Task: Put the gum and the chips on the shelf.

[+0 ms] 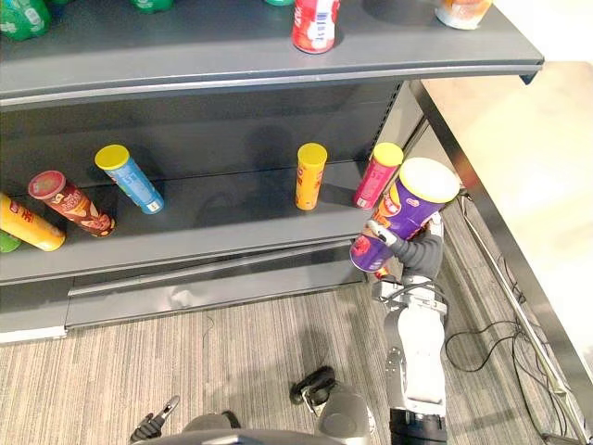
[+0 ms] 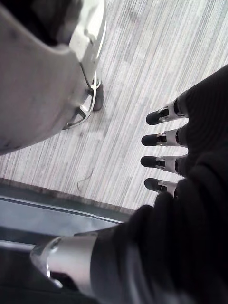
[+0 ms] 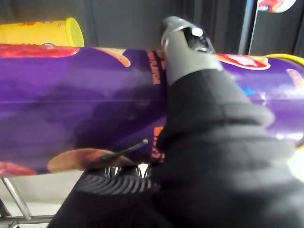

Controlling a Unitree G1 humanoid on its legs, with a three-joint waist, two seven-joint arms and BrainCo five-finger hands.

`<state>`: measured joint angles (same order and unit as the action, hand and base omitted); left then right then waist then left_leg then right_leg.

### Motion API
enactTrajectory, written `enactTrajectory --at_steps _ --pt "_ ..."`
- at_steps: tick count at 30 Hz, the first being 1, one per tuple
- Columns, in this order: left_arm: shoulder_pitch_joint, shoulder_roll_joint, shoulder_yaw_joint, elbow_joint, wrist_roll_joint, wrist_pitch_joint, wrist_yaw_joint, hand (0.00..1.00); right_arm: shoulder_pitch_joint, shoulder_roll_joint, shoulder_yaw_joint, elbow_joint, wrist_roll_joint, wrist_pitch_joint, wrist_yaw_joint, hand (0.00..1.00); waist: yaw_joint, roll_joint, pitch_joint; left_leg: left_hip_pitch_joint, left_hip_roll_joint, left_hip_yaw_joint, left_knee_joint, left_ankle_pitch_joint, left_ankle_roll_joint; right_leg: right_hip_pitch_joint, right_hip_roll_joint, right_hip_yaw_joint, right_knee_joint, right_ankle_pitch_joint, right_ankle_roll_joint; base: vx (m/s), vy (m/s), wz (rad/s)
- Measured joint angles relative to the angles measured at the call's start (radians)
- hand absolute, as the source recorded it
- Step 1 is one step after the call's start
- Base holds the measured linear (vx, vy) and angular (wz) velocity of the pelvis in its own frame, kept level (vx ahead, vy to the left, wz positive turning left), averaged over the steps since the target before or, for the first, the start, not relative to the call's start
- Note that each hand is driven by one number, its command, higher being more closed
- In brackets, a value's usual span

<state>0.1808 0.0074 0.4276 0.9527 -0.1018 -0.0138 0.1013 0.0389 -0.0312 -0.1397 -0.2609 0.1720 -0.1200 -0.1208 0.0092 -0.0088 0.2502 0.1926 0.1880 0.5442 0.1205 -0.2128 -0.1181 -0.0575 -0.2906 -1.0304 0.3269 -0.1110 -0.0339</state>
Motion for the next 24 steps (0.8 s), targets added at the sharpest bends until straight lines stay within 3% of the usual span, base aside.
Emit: enactTrajectory --at_steps 2,5,6,7,8,9,10,11,13,16,19,22,24 --pt "0.0 -0.001 -0.002 -0.003 -0.015 -0.001 0.0 0.0 0.001 0.0 0.012 0.001 -0.016 0.012 0.0 1.0 0.01 0.001 0.002 -0.004 0.007 -0.003 0.059 -0.024 0.008 0.033 0.008 0.003 -0.033 0.032 0.007 -0.04 0.09 -0.04" --pt "-0.001 0.014 -0.047 -0.002 -0.015 -0.007 0.0 0.0 0.002 -0.003 0.031 0.001 -0.034 0.013 0.001 1.0 0.017 -0.007 0.006 0.003 -0.025 -0.039 0.064 -0.044 0.025 0.028 -0.053 0.068 0.051 0.042 0.016 -0.03 0.168 0.36" --pt "-0.001 0.03 -0.075 0.001 -0.014 -0.008 0.0 0.0 0.007 -0.003 0.03 0.002 -0.046 0.016 0.002 1.0 0.005 -0.014 0.01 0.003 -0.048 -0.086 0.06 -0.048 0.033 -0.015 -0.092 0.263 0.148 0.046 0.003 0.0 0.123 1.16" --pt "0.002 0.045 -0.109 0.004 -0.014 -0.011 0.001 0.0 0.015 -0.003 0.033 0.002 -0.048 0.019 0.012 1.0 -0.011 -0.019 0.012 0.003 -0.058 -0.156 0.057 -0.05 0.042 -0.087 -0.062 0.56 0.223 0.035 -0.001 0.01 0.057 1.3" --pt "0.002 0.051 -0.113 0.005 -0.014 -0.015 0.002 0.0 0.022 0.001 0.035 0.002 -0.048 0.019 0.021 1.0 -0.012 -0.014 0.011 0.001 -0.051 -0.184 0.055 -0.053 0.047 -0.11 -0.013 0.705 0.219 0.013 0.028 0.03 -0.034 1.31" --pt "-0.002 0.059 -0.111 0.007 -0.014 -0.021 0.005 0.0 0.028 0.002 0.045 0.001 -0.048 0.019 0.031 1.0 -0.014 -0.027 0.007 -0.016 -0.049 -0.23 0.058 -0.052 0.047 -0.109 0.054 0.86 0.166 -0.015 0.068 0.03 -0.141 1.37" --pt "-0.005 0.069 -0.108 0.019 -0.015 -0.022 0.005 0.0 0.037 0.005 0.061 -0.005 -0.048 0.019 0.041 1.0 -0.016 -0.053 -0.001 -0.043 -0.06 -0.286 0.069 -0.052 0.047 -0.075 0.095 0.943 0.052 0.012 0.092 0.03 -0.142 1.49" --pt "-0.012 0.077 -0.107 0.038 -0.015 -0.02 0.004 0.0 0.037 0.005 0.074 -0.007 -0.048 0.019 0.043 1.0 -0.013 -0.066 -0.003 -0.053 -0.059 -0.324 0.083 -0.053 0.045 -0.036 0.09 0.951 0.015 0.004 0.109 0.03 -0.136 1.45" --pt "0.004 0.071 -0.107 0.041 -0.014 -0.021 0.005 0.0 0.04 0.01 0.109 -0.021 -0.047 0.019 0.045 1.0 -0.002 -0.05 -0.003 -0.066 -0.039 -0.372 0.095 -0.048 0.034 0.016 0.104 0.929 -0.025 0.01 0.116 0.06 -0.087 0.9" --pt "0.029 0.064 -0.103 0.042 -0.015 -0.019 0.005 0.0 0.029 0.013 0.153 -0.044 -0.038 0.018 0.062 1.0 0.026 -0.047 -0.003 -0.065 -0.017 -0.368 0.091 -0.039 0.019 0.063 0.124 0.902 -0.104 0.02 0.133 0.03 -0.071 0.16" --pt "0.04 0.05 -0.066 0.041 -0.015 -0.019 0.004 0.0 0.02 0.041 0.167 -0.048 -0.021 0.013 0.067 1.0 0.026 -0.05 -0.007 -0.064 -0.01 -0.364 0.086 -0.028 0.001 0.13 0.139 0.896 -0.24 0.058 0.162 0.01 -0.051 -0.04" --pt "0.039 0.039 -0.043 0.04 -0.015 -0.019 0.003 0.0 0.023 0.041 0.189 -0.048 0.007 0.01 0.084 1.0 0.021 -0.049 -0.015 -0.068 -0.004 -0.362 0.041 -0.003 -0.027 0.149 0.156 0.89 -0.345 0.108 0.163 -0.02 -0.035 -0.11" --pt "0.039 0.036 -0.037 0.04 -0.012 -0.019 0.003 0.0 0.026 0.041 0.19 -0.047 0.016 0.01 0.087 1.0 0.02 -0.048 -0.018 -0.067 -0.002 -0.362 0.02 0.014 -0.034 0.149 0.159 0.884 -0.356 0.108 0.163 -0.03 -0.063 0.03"
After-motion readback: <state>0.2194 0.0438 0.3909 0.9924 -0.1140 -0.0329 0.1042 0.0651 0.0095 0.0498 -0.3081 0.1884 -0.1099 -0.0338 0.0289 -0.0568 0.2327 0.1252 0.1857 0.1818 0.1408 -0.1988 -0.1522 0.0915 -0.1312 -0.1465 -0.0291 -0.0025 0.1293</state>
